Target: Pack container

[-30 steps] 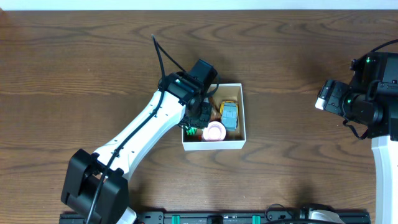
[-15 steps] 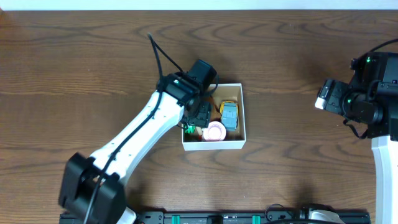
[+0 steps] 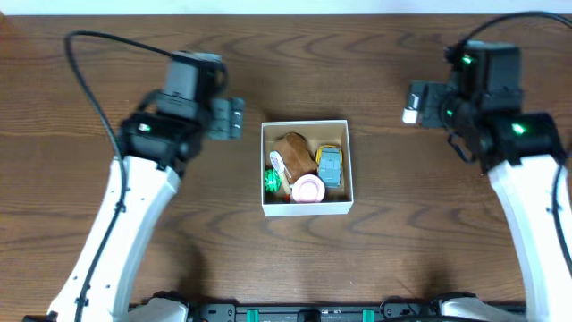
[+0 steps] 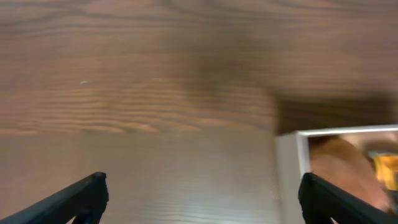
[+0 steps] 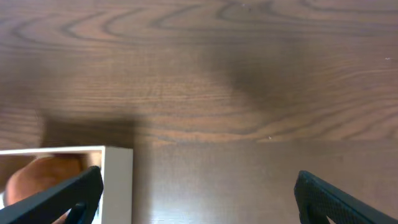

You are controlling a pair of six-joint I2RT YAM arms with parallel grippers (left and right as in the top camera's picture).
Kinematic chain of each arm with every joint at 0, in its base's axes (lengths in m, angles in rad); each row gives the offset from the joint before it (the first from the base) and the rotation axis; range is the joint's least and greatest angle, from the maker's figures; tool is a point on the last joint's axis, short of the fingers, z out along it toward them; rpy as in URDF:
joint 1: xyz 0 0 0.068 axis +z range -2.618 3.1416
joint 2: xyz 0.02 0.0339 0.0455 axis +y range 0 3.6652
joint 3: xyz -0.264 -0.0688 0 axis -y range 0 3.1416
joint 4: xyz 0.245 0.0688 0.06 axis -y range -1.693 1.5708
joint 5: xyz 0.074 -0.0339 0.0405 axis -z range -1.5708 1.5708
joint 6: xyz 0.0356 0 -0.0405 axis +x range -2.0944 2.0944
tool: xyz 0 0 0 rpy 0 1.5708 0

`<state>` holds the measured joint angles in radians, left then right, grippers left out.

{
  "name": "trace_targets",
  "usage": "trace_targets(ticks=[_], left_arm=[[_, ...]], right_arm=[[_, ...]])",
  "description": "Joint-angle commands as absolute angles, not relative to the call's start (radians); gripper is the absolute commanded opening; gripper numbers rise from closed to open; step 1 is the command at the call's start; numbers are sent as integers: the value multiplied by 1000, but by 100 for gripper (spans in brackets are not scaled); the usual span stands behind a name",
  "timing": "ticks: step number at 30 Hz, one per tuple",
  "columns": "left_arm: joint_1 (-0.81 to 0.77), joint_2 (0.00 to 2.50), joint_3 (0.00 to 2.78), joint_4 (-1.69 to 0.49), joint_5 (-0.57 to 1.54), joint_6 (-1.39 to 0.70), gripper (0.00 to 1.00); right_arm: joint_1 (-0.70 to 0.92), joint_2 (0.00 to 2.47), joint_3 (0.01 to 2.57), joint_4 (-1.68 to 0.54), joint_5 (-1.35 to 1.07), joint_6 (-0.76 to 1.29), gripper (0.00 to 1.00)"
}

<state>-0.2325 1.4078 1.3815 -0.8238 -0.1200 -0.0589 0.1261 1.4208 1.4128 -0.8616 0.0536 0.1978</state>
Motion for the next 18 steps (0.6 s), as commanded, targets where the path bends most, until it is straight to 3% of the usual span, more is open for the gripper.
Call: trace_targets(ticks=[1, 11, 18], left_arm=[[-163, 1425, 1393, -824, -109, 7, 98], [-113, 1414, 1393, -839, -59, 86, 98], [-113, 1280, 1325, -878, -33, 70, 98]], right_arm=[[136, 1486, 1417, -837, 94, 186, 99], [135, 1509, 1417, -788, 127, 186, 99], [150, 1311, 1313, -747, 132, 254, 99]])
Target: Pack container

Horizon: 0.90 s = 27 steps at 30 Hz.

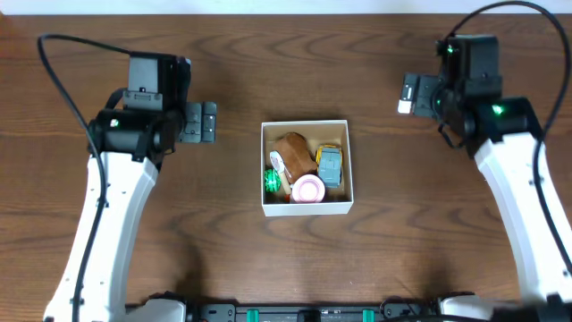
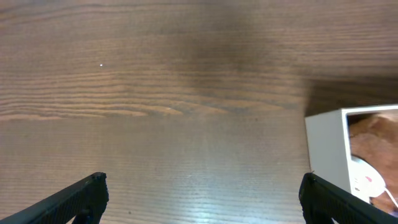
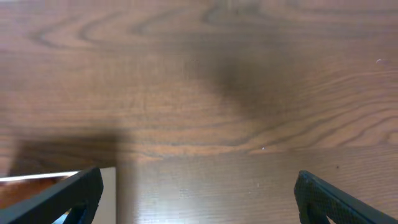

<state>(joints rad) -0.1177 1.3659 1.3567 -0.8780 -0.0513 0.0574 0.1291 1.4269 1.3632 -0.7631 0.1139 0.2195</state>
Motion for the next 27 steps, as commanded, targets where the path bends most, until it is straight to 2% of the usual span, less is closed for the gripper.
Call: trace_targets(ticks=[1, 11, 16, 20, 27], left_arm=[[-113, 1243, 1303, -872, -33, 70, 98], [-113, 769, 862, -631, 16, -6, 98], [-113, 510, 691, -612, 16, -54, 98], [-113, 406, 658, -633, 15, -57, 98], [-113, 393, 658, -650, 15, -58, 98]], right_arm=[[151, 1263, 1272, -724, 132, 255, 99], [151, 752, 804, -640, 233, 269, 99], [151, 521, 648, -647, 236, 277, 99], [151, 433, 603, -655, 236, 276, 99], [151, 425, 596, -734, 236, 276, 99]])
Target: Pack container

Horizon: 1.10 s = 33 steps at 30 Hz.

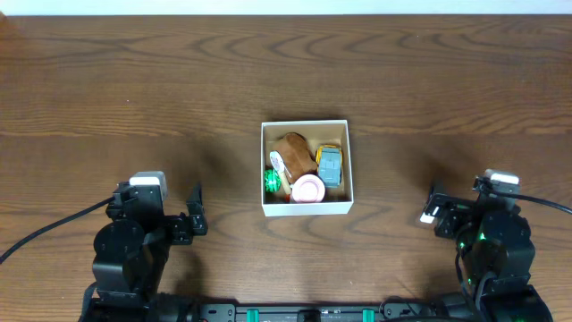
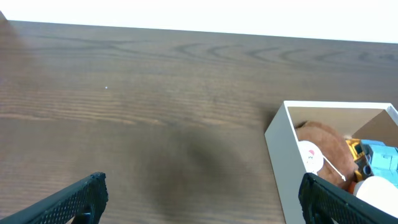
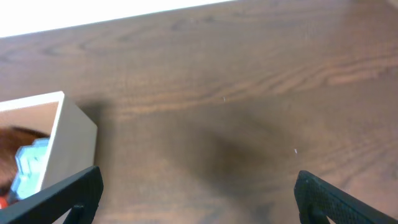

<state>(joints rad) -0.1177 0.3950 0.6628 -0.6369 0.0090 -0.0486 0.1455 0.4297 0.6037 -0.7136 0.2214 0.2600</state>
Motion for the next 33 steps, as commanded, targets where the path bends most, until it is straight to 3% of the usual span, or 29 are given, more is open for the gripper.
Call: trace_targets(ticks=[1, 16, 23, 33], left_arm=[[-113, 394, 658, -654, 15, -58, 98], [-113, 397, 658, -657, 15, -58, 98], [-113, 397, 658, -657, 15, -58, 98], [-113, 397, 658, -657, 15, -58, 98]], right_arm=[[151, 425, 596, -749, 236, 276, 99], [151, 422, 594, -963, 229, 276, 99], [136, 247, 499, -771, 62, 100, 99], [110, 5, 230, -425, 17, 88, 99]])
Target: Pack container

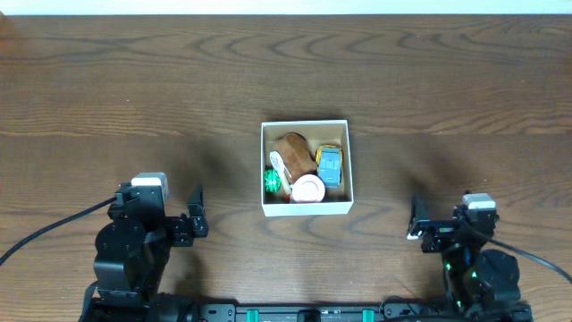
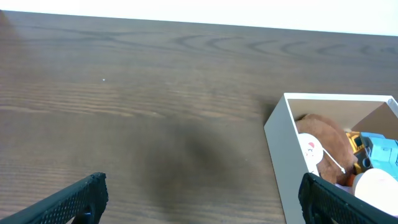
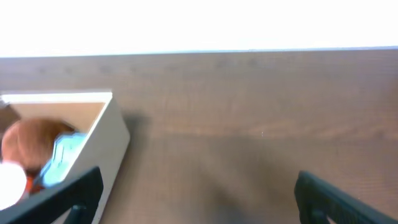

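Observation:
A white open box [image 1: 350, 170] stands mid-table, holding a brown plush [image 1: 295, 150], a blue toy [image 1: 330, 166], a round pink-white piece [image 1: 308, 189] and a small green item [image 1: 272, 182]. My left gripper [image 1: 197, 213] sits folded back near the front left, open and empty. In the left wrist view the left gripper [image 2: 202, 199] faces the box [image 2: 278, 143] from a distance. My right gripper [image 1: 415, 221] is at the front right, open and empty. The right wrist view shows the right gripper [image 3: 199, 196] well short of the box [image 3: 112, 134].
Bare brown wooden table [image 1: 447, 89] surrounds the box on all sides. Its far edge meets a white background in both wrist views. Black cables trail from the arm bases at the front corners.
The right arm has shifted slightly left at the front edge, and its camera now looks more level across the table. The left arm and the box contents are unchanged.
Both arms were first stretched out over the table, the left gripper just left of the box and the right one at the back right, both open. Then the left stood farther from the box. Afterwards both were folded back at the front edge, where they remain.

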You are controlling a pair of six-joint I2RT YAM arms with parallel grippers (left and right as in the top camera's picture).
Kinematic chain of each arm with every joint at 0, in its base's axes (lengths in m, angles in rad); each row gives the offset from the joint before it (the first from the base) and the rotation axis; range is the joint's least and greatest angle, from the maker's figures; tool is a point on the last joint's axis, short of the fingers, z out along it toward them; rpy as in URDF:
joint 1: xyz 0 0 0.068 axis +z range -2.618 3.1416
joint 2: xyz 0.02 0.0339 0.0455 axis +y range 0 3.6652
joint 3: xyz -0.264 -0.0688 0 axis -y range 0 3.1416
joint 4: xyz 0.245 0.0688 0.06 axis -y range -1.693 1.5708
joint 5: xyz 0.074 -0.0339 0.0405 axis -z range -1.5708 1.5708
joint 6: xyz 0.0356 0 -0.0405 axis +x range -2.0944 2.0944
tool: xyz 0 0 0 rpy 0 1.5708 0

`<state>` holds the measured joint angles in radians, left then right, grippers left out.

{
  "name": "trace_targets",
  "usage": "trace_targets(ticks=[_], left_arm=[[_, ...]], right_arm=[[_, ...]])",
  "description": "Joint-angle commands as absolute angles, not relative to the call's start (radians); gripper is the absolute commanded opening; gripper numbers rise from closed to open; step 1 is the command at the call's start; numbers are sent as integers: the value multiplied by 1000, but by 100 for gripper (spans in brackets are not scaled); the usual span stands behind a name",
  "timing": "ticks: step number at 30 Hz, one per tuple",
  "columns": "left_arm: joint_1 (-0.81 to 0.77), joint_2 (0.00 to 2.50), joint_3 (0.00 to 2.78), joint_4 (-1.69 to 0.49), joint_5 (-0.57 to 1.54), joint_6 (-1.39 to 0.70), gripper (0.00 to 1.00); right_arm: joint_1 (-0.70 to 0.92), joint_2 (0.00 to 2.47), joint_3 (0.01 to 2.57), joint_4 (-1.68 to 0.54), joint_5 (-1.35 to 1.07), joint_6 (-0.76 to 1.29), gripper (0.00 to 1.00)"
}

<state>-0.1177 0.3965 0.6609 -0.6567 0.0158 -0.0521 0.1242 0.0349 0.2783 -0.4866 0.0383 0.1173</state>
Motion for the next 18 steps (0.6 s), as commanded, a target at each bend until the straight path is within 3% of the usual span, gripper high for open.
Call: trace_targets(ticks=[1, 10, 18], left_arm=[[-113, 397, 658, -657, 15, -58, 98], [-113, 397, 658, -657, 15, -58, 98], [-113, 397, 658, -657, 15, -58, 98]], right_arm=[[109, 6, 206, -366, 18, 84, 99], [78, 6, 7, 38, 72, 56, 99], [79, 6, 6, -73, 8, 78, 99]])
